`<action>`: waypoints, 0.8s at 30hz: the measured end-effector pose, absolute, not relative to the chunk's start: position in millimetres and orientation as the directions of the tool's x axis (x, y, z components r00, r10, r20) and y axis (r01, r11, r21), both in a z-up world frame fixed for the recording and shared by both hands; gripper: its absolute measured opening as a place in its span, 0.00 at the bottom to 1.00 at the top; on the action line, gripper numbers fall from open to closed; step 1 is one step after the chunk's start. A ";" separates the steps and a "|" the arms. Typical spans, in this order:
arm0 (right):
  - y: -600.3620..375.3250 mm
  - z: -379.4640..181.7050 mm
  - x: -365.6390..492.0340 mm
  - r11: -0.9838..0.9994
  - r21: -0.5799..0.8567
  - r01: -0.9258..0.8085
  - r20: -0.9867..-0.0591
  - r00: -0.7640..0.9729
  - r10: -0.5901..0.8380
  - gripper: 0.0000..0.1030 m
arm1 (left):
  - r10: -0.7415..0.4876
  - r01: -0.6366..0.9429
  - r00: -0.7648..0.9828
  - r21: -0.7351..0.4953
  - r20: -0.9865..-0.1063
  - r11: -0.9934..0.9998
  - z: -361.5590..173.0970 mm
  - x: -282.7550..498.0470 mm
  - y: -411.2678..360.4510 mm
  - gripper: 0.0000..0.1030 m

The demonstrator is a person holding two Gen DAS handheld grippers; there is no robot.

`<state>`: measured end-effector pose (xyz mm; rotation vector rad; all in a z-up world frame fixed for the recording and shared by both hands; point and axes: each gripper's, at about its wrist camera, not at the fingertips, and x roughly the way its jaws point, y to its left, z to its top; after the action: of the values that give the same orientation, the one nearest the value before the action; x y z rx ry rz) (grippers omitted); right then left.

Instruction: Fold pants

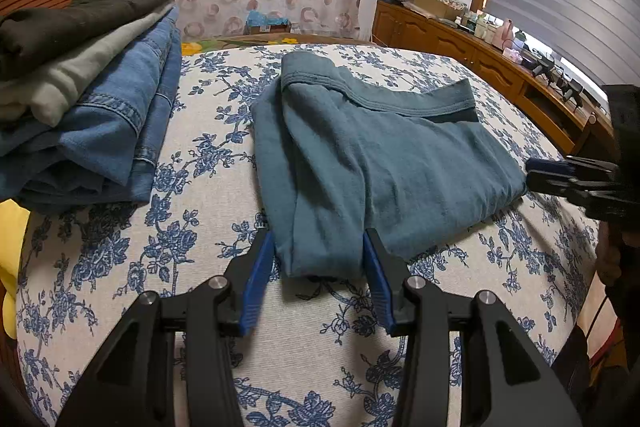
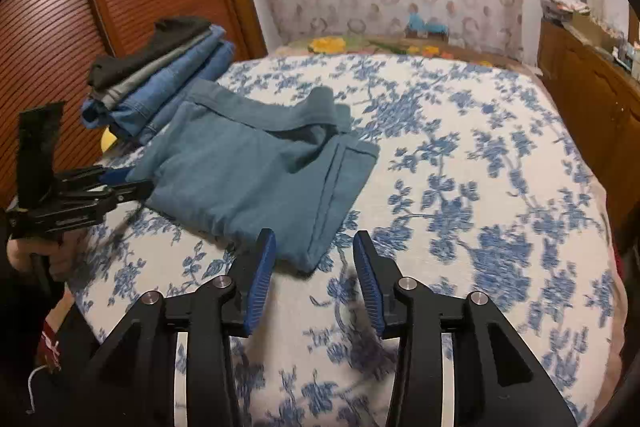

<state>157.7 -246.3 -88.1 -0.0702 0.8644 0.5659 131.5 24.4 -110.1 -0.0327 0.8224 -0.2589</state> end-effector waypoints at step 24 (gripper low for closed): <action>-216.6 -101.4 165.2 0.831 0.146 -0.537 -0.769 0.467 0.437 0.09 | -0.273 0.261 0.643 -0.129 -0.716 0.956 -104.2 127.7 15.3 0.11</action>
<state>165.2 -216.6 -101.4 -0.1220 0.9055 0.5998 127.7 15.3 -104.2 -0.0145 0.8182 -0.3042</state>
